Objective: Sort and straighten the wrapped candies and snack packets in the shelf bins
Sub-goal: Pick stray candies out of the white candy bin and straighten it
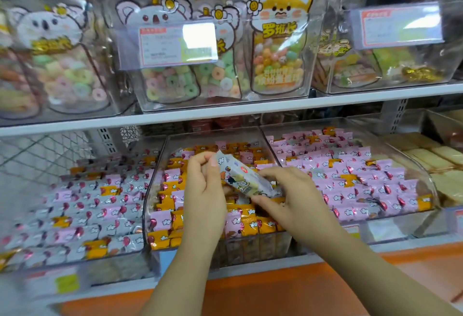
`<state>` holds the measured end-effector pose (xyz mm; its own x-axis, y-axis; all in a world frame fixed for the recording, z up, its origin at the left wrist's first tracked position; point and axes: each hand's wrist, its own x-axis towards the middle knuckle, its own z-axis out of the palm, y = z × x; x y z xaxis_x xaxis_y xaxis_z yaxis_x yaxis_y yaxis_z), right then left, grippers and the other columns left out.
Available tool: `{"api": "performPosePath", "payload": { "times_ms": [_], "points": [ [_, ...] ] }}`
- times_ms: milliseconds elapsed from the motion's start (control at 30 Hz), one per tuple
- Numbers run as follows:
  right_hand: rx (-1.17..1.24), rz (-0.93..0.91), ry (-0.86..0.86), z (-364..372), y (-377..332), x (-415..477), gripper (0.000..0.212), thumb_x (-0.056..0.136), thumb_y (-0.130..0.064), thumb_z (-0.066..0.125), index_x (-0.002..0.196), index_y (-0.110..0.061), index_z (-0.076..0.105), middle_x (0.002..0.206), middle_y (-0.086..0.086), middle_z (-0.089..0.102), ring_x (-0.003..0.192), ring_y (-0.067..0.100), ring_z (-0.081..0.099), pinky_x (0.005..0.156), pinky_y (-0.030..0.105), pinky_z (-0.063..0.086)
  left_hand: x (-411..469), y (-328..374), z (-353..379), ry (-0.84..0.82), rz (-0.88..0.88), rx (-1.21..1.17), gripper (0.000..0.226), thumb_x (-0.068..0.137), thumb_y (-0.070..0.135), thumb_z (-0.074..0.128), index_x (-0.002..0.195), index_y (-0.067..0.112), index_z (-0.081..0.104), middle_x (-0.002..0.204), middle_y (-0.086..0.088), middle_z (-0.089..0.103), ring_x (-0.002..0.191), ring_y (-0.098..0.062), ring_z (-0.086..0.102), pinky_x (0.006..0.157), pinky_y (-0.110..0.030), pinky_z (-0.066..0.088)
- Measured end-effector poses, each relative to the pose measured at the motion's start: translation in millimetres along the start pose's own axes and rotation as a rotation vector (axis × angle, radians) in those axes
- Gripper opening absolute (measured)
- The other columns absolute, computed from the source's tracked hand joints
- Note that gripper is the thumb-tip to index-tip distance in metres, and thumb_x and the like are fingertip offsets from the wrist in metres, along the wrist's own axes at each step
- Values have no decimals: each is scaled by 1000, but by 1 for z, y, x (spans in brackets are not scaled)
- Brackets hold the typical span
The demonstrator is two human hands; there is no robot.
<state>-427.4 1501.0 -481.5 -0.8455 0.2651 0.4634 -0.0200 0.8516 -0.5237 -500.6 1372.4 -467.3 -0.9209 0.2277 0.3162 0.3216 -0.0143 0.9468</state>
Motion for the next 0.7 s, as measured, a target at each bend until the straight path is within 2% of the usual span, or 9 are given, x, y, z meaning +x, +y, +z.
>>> {"api": "performPosePath", "payload": {
  "times_ms": [100, 200, 267, 333, 367, 433, 500, 633, 700],
  "points": [
    [22, -43, -8, 2, -10, 3, 34, 82, -34, 68, 115, -27, 60, 98, -31, 46, 97, 1, 46, 87, 23, 40, 0, -2, -19, 17, 90, 67, 15, 98, 27, 40, 102, 39, 48, 104, 16, 60, 93, 8, 57, 76, -12, 47],
    [57, -47, -5, 8, -20, 8, 37, 83, -31, 68, 118, -27, 58, 105, -24, 54, 92, -7, 48, 78, 8, 39, -2, -1, -39, -40, 94, 131, 21, 96, 33, 42, 116, 34, 47, 103, 22, 57, 91, 16, 54, 71, -3, 42],
    [67, -60, -8, 16, -29, 14, 37, 83, -30, 68, 118, -28, 57, 105, -24, 53, 89, -12, 46, 73, 2, 36, -5, 0, -53, -89, 57, 120, 34, 88, 44, 44, 121, 39, 44, 107, 24, 56, 91, 17, 54, 73, -8, 45],
    [89, -72, -8, 27, -42, 20, 37, 83, -31, 68, 118, -28, 57, 107, -22, 53, 91, -11, 44, 75, -1, 34, -6, 3, -70, -81, 22, 95, 36, 85, 44, 52, 119, 47, 39, 106, 27, 58, 89, 17, 56, 79, -17, 49],
    [106, -83, -9, 34, -50, 23, 37, 83, -30, 68, 118, -27, 57, 107, -21, 53, 93, -10, 45, 77, 0, 34, -5, 5, -77, -62, 20, 102, 38, 87, 37, 57, 118, 47, 38, 98, 30, 61, 84, 18, 57, 79, -18, 50],
    [133, -121, -28, 49, -69, 30, 37, 82, -29, 69, 117, -25, 58, 107, -18, 55, 96, -6, 47, 79, 2, 34, -2, 7, -90, -1, 37, 110, 45, 90, 22, 60, 122, 40, 34, 91, 29, 63, 70, 24, 53, 69, -7, 47],
    [153, -155, -57, 65, -86, 35, 37, 82, -27, 69, 118, -24, 59, 110, -14, 58, 97, -5, 47, 80, 3, 34, -1, 6, -103, 93, 32, 65, 49, 90, 14, 59, 129, 31, 33, 103, 24, 54, 69, 28, 50, 62, 0, 41],
    [161, -222, -70, 87, -111, 45, 43, 85, -29, 66, 126, -27, 54, 120, -12, 56, 106, -2, 44, 95, 16, 34, -4, -5, -140, 279, -12, 87, 56, 89, 22, 63, 134, 36, 32, 105, 24, 48, 65, 24, 52, 59, 0, 41],
    [112, -251, -89, 98, -119, 47, 40, 87, -32, 63, 126, -28, 55, 121, -13, 56, 114, 4, 45, 101, 21, 31, -2, -10, -160, 385, -27, 122, 59, 89, 25, 62, 137, 36, 31, 112, 15, 51, 59, 17, 52, 57, -1, 40]
  ]
}}
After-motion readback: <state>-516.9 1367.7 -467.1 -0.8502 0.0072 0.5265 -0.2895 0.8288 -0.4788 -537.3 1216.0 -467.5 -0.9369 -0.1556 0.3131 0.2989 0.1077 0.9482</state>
